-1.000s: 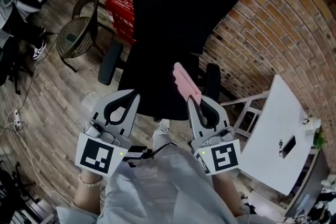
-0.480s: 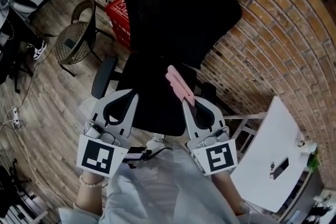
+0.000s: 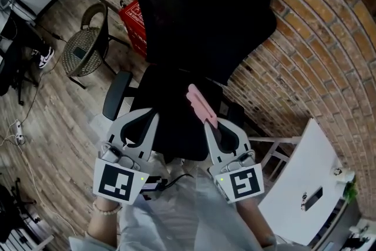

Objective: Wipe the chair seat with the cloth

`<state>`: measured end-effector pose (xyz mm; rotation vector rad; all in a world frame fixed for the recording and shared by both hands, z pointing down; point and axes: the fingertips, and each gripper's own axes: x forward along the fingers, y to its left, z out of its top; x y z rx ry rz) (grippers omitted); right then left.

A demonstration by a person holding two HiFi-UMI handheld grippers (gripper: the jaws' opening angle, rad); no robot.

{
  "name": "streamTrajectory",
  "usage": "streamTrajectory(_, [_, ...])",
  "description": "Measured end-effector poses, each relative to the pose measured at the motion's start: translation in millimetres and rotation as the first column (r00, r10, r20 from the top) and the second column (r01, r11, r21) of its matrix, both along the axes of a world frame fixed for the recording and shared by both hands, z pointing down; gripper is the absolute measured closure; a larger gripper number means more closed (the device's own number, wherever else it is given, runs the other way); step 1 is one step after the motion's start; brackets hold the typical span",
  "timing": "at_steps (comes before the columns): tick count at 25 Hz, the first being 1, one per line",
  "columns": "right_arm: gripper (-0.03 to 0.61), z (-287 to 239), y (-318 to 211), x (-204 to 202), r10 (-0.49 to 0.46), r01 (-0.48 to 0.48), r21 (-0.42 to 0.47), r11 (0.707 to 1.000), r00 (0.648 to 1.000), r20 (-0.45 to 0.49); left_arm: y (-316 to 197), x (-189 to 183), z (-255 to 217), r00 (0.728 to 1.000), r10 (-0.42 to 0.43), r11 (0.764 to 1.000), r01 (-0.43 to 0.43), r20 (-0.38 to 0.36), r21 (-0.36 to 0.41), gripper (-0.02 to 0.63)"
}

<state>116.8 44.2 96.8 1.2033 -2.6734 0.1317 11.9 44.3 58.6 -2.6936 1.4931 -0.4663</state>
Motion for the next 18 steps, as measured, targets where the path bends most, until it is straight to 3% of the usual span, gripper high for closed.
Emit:
streamTrajectory(5, [0.523, 8, -18, -10, 0.013, -0.013, 0.001, 1.000, 1.000, 0.022, -13, -11, 12, 1.000, 0.017, 1.000, -0.017, 0.013, -0.009, 0.595])
streamTrajectory(14, [0.523, 71, -49, -34, -0.010, 0.004, -0.103, 0.995, 0.998, -0.059, -42, -38, 58, 0.998, 0.029, 0.998, -0.026, 0.046, -0.062, 0.595])
streamTrajectory(18, [0.523, 105, -67, -47, -0.026, 0.015, -0.137, 0.991, 0.997, -0.079, -51, -56, 88, 0.999, -0.004, 0.995, 0.009, 0.045, -0.096, 0.595])
